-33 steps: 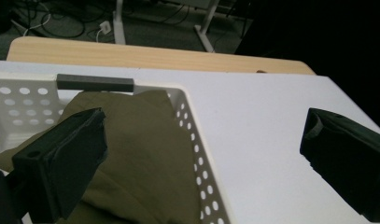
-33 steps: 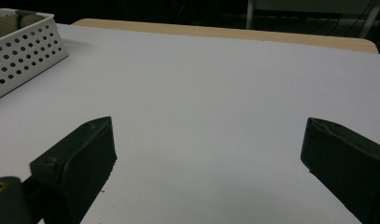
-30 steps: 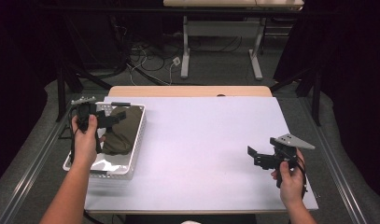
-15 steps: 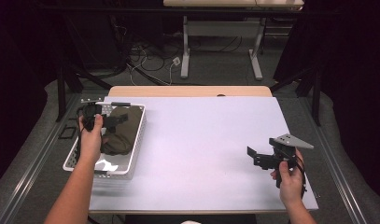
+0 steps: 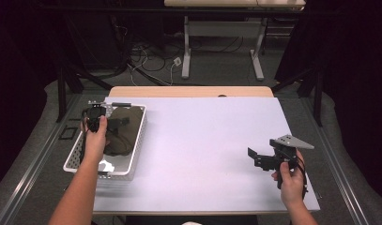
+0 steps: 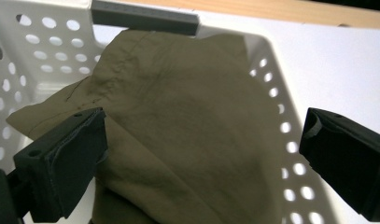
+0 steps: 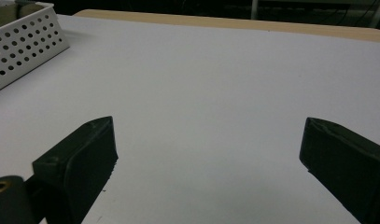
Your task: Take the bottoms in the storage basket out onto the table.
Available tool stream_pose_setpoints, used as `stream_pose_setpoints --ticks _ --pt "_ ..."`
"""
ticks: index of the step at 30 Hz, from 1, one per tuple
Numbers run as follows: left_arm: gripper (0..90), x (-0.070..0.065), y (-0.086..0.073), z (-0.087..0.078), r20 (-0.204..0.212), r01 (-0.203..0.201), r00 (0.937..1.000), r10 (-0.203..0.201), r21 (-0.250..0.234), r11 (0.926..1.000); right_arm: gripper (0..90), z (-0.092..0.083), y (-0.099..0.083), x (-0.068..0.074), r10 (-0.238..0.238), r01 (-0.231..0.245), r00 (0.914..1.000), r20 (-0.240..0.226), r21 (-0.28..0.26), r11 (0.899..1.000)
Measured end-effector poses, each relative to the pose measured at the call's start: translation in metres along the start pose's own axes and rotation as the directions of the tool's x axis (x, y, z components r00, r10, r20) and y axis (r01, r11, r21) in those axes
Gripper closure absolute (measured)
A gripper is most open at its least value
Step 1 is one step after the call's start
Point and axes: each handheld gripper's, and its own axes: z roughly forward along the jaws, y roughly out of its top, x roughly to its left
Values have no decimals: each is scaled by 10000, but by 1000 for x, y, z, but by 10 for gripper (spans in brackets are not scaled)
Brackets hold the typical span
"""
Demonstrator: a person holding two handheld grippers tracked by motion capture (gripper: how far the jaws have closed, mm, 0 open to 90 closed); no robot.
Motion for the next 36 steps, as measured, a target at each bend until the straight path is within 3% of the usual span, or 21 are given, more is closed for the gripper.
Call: stream_pose_setpoints --ticks 6,13,20,24,29,36 --pt "14 4 -4 7 -47 86 10000 -84 336 9994 37 0 0 -1 -93 93 10000 12 44 9999" --pt "7 8 -8 10 33 182 9998 -184 452 9988 37 0 -1 0 11 -10 10000 -1 175 9998" --pt "6 10 -10 12 73 316 9995 -321 604 9977 38 2 -1 0 -201 202 9998 -71 141 9997" --pt "5 11 -10 13 46 224 9997 -228 717 9972 38 3 -1 0 -163 164 9999 -40 160 9997" --pt "0 14 -13 18 227 643 9975 -665 873 9941 39 3 -1 0 -144 145 9999 -38 178 9997" --pt "0 17 -14 21 441 804 9954 -854 1054 9912 39 4 -2 1 -90 91 9999 -49 219 9997"
